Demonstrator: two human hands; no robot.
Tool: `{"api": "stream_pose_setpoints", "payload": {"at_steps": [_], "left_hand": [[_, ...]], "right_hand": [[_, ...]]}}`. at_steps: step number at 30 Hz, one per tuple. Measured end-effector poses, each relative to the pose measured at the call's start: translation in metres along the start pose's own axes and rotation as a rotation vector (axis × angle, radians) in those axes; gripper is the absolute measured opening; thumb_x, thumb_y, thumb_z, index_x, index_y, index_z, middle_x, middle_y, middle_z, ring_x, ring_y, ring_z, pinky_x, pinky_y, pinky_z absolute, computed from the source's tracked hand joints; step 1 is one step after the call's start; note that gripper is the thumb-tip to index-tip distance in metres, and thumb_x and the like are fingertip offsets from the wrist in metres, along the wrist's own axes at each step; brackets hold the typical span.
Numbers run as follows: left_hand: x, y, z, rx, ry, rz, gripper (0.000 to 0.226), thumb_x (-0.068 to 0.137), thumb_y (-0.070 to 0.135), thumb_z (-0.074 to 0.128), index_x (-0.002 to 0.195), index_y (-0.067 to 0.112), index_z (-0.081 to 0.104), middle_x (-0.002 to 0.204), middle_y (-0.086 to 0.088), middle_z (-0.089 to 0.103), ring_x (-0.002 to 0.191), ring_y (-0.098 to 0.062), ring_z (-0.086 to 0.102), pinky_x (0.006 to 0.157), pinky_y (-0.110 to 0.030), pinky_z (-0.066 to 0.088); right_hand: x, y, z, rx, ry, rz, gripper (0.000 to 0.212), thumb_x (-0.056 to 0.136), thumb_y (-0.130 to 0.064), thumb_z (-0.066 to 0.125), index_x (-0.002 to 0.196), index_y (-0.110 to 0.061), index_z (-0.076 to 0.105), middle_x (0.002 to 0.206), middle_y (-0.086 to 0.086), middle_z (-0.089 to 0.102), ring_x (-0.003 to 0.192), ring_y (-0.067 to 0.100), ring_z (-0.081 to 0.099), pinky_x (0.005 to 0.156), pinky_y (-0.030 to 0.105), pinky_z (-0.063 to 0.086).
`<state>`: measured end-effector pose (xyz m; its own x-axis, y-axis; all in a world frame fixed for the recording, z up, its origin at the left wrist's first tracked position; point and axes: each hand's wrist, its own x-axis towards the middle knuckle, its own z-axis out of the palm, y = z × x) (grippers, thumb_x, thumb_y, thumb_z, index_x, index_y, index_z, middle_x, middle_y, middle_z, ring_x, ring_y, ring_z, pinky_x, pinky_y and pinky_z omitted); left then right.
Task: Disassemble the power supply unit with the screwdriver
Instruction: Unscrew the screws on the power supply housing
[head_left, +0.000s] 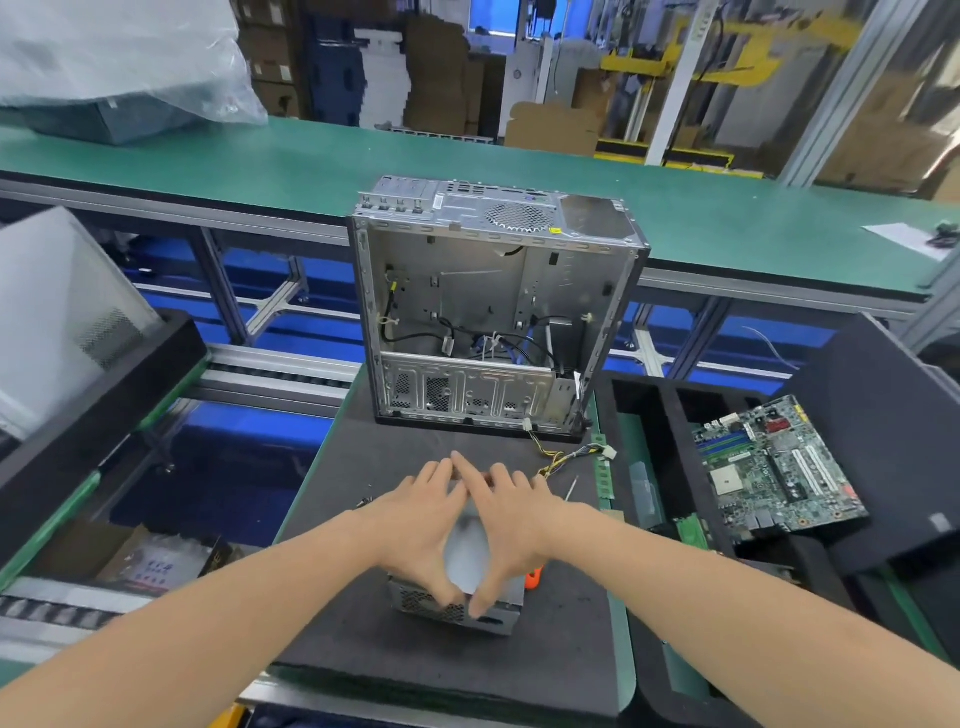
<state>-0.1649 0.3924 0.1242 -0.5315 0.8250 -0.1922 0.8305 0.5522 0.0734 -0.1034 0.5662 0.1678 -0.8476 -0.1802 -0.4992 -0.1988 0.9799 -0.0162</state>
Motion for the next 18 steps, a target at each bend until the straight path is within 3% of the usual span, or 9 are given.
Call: {"api": "stream_pose_setpoints", "payload": {"at_steps": [5, 13, 18], "left_hand": [[0.001, -0.001, -0.001, 0.019, -0.064, -0.012, 0.146, 0.052, 0.089, 0.060, 0.165, 0.013, 0.008, 0.151, -0.014, 0.028, 0.132, -0.033, 0.031, 0.110, -0.049, 0.042], [0.002, 0.000, -0.002, 0.077, -0.067, 0.046, 0.146, 0.048, 0.089, 0.056, 0.164, 0.012, 0.012, 0.150, -0.018, 0.033, 0.128, -0.036, 0.036, 0.112, -0.051, 0.039], [-0.001, -0.006, -0.005, 0.003, -0.010, 0.059, 0.137, 0.051, 0.086, 0.065, 0.161, 0.017, 0.019, 0.144, -0.012, 0.036, 0.127, -0.031, 0.035, 0.109, -0.046, 0.041]], "right_hand": [[-0.009, -0.006, 0.003, -0.108, 0.081, -0.008, 0.160, 0.055, -0.072, 0.079, 0.148, -0.031, -0.043, 0.151, 0.022, 0.030, 0.128, 0.043, 0.040, 0.109, 0.057, 0.029], [-0.016, -0.013, 0.007, -0.078, 0.140, 0.053, 0.161, 0.051, -0.077, 0.079, 0.150, -0.033, -0.040, 0.144, 0.022, 0.036, 0.125, 0.041, 0.040, 0.107, 0.057, 0.032], [-0.018, -0.007, -0.011, -0.007, 0.090, 0.028, 0.156, 0.056, -0.065, 0.084, 0.150, -0.042, -0.038, 0.137, 0.022, 0.041, 0.117, 0.039, 0.047, 0.101, 0.052, 0.046]]}}
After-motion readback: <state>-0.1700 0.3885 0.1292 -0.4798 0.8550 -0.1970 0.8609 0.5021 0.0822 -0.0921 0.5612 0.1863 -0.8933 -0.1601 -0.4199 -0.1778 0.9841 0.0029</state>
